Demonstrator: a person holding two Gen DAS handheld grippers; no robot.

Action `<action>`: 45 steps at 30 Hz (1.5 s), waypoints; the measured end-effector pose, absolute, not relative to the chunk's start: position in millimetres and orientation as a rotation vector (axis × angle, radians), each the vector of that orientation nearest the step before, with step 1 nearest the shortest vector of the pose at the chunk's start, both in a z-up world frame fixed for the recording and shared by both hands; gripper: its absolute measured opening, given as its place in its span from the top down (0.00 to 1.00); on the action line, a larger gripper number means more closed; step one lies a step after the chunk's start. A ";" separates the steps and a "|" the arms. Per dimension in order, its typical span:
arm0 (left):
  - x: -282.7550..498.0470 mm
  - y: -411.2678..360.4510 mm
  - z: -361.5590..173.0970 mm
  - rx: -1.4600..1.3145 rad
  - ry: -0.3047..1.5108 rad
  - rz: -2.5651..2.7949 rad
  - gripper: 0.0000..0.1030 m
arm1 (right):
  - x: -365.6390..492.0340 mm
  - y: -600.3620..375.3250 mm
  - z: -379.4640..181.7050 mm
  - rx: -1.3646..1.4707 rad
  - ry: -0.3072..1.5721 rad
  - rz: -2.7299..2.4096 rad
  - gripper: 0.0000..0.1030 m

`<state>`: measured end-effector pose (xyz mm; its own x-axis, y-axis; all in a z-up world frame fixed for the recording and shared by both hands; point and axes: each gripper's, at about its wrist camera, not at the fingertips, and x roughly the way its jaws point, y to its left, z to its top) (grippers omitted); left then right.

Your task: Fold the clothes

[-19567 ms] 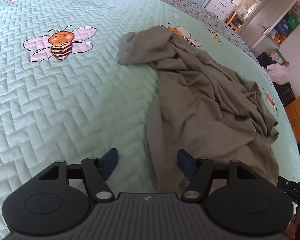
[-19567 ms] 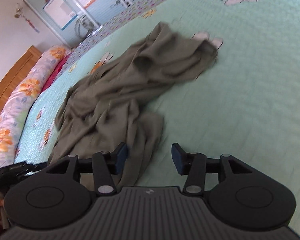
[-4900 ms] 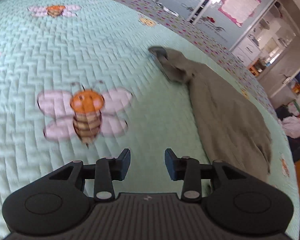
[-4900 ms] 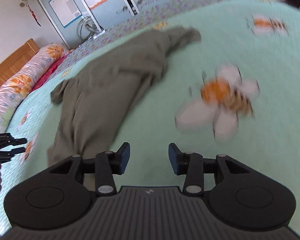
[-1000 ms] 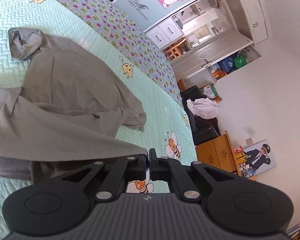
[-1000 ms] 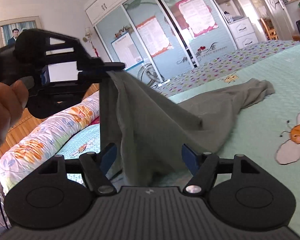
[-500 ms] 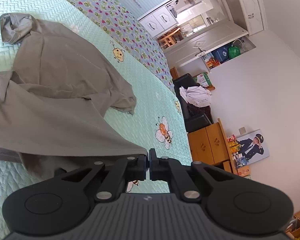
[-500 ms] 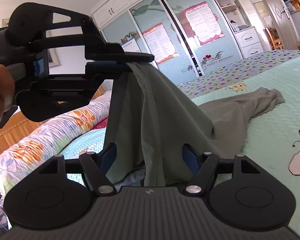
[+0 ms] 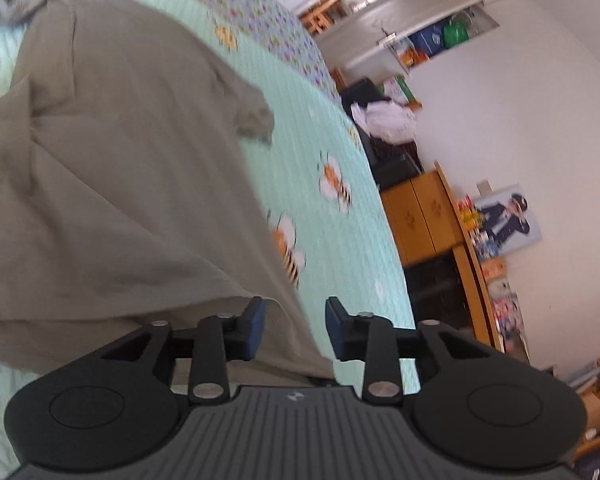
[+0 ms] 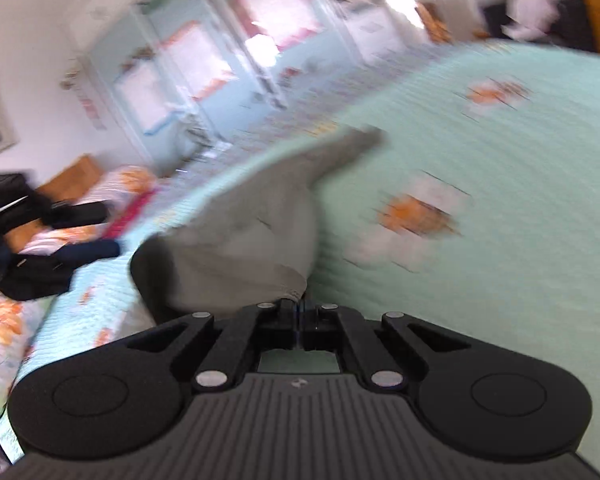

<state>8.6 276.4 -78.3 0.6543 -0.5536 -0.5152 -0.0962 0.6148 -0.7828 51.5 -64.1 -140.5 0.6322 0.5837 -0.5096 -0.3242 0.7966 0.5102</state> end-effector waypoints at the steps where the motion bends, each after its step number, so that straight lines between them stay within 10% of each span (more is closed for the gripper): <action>1: -1.2 277.7 -92.2 -0.912 0.852 -0.310 0.65 | 50.0 -75.8 -153.0 0.412 0.755 0.510 1.00; 13: -138.5 380.6 -113.8 -0.879 0.649 0.200 0.65 | 24.7 -81.0 -183.4 0.214 0.685 0.510 0.94; 20: -117.8 338.7 -114.6 -0.439 0.707 0.166 0.63 | 6.5 -79.6 -159.8 0.149 0.657 0.434 0.53; 45: -128.4 327.0 -141.7 0.037 0.756 0.293 0.57 | -5.3 -66.6 -166.1 0.052 0.685 0.448 0.42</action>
